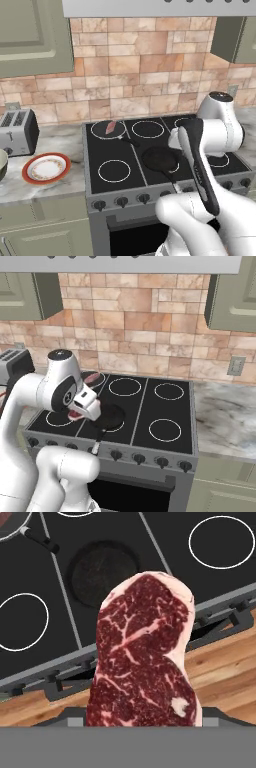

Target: Place one of the steaks on the plate and the other in the bowl. Then place the bowl in the fridge.

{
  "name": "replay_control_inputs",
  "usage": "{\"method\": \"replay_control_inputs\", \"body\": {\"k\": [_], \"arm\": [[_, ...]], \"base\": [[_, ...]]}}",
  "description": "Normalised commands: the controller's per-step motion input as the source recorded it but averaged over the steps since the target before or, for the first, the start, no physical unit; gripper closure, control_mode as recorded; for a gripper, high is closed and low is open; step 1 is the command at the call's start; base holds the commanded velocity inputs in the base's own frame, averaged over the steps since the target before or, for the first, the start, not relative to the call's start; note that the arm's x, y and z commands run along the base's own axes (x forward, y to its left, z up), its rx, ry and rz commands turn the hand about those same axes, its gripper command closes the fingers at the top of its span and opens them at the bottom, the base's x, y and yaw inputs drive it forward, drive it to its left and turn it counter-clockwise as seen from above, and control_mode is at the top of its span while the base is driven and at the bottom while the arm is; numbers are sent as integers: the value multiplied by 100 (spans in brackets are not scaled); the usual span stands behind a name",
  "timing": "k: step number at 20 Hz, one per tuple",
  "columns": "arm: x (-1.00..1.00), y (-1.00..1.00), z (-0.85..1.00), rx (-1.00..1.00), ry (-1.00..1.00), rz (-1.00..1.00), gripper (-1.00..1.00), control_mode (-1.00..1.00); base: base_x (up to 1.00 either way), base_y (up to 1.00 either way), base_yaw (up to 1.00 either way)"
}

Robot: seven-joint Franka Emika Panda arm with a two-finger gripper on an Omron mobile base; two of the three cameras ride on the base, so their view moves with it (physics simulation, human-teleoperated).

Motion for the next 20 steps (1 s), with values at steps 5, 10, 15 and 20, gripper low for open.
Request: {"method": "replay_control_inputs", "body": {"k": [5,10,15,20], "arm": [[0,0,1,-6,-11,0,100,-100],[0,0,-1,-2,-1,0,100,-100],[0,0,0,0,0,0,100,-100],[0,2,0,0,0,0,100,100]], "base": [[0,0,0],[0,0,0],[0,0,0],[-1,22,0]]}}
